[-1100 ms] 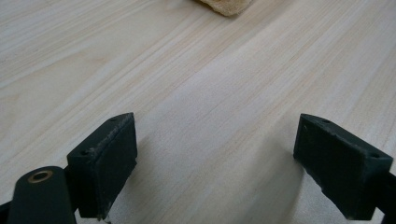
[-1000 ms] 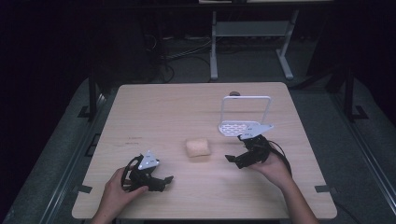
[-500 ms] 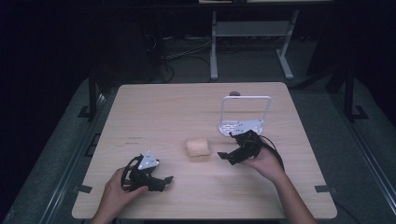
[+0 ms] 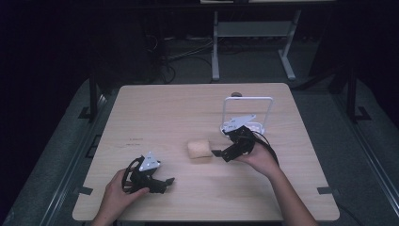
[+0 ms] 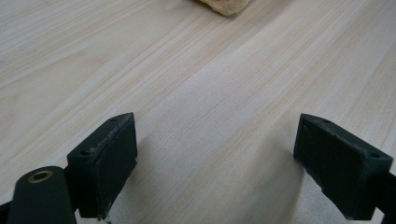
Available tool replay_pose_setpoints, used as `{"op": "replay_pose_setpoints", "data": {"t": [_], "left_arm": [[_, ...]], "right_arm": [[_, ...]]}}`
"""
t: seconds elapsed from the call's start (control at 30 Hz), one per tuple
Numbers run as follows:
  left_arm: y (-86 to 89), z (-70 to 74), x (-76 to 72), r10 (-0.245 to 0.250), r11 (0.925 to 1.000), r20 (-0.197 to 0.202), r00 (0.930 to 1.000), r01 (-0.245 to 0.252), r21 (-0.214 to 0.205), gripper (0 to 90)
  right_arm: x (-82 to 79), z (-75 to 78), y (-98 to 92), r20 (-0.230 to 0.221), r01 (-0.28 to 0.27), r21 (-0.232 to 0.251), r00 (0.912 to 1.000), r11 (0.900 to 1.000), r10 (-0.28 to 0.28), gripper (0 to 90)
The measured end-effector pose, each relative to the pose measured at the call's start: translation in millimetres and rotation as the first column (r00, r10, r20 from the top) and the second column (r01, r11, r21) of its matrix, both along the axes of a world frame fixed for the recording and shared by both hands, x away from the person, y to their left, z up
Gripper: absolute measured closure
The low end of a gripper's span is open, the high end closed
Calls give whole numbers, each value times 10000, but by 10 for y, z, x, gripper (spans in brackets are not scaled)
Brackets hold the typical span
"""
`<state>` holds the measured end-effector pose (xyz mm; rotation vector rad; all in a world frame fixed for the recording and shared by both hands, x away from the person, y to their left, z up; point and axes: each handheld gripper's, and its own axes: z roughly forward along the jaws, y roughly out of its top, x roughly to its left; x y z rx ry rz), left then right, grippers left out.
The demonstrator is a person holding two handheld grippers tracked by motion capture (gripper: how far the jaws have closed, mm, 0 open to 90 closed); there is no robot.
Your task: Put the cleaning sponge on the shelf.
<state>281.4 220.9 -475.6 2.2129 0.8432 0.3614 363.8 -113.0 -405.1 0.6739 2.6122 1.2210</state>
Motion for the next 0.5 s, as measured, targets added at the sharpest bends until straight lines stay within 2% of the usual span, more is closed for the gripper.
{"op": "replay_pose_setpoints", "data": {"t": [0.5], "left_arm": [[2, -1, -2, -16, 10000, -24, 10000, 16, -22, 129]], "right_arm": [[215, -73, 255, -194, -845, 31, 9962, 9964, 846, 81]]}}
